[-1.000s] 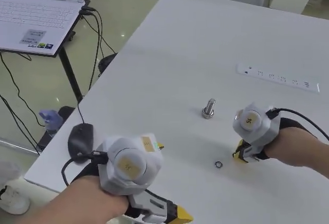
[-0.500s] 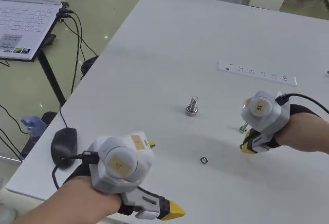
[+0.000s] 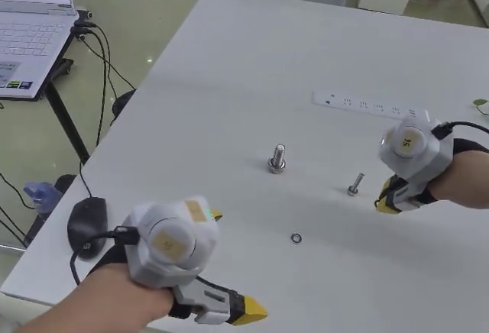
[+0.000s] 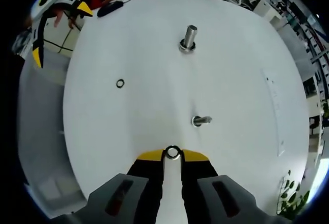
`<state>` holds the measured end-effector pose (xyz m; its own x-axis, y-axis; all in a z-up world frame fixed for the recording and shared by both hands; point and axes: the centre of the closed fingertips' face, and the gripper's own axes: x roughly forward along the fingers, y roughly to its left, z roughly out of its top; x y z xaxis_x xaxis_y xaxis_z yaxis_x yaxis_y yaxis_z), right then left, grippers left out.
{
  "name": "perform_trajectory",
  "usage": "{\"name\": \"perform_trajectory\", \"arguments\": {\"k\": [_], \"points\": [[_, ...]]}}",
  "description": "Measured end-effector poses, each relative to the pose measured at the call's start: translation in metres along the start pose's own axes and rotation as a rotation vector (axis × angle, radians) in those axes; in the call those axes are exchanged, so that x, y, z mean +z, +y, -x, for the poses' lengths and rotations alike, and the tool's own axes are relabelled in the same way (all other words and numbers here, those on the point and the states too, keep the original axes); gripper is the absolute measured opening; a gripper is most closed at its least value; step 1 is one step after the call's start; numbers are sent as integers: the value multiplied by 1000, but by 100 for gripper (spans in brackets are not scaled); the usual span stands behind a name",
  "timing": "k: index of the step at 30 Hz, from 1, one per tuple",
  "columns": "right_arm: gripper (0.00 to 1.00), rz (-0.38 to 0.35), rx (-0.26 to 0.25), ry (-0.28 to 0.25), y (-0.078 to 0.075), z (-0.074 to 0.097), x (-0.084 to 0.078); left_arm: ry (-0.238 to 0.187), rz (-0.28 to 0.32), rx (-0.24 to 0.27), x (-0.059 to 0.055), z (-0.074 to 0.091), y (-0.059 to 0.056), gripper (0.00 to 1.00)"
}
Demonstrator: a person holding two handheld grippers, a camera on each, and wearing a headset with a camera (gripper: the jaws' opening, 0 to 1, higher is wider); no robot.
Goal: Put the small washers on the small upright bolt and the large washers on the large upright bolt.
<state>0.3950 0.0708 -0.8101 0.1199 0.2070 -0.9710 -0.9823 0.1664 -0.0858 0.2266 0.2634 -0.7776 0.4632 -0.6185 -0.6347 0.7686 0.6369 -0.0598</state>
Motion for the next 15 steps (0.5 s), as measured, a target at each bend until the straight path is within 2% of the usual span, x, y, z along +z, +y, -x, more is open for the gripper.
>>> {"name": "perform_trajectory", "arguments": {"k": [4,10,15], "points": [[13,-7,-13,-9,-8,4,4,15,-2,1,-4,-1,0,92],[13,-3,-29,-20,-22,6,12,14,2,3,-5,0,0,92],[13,-13,-28,-38,-31,3,21,26,12,12,-10,4,7,92]]}}
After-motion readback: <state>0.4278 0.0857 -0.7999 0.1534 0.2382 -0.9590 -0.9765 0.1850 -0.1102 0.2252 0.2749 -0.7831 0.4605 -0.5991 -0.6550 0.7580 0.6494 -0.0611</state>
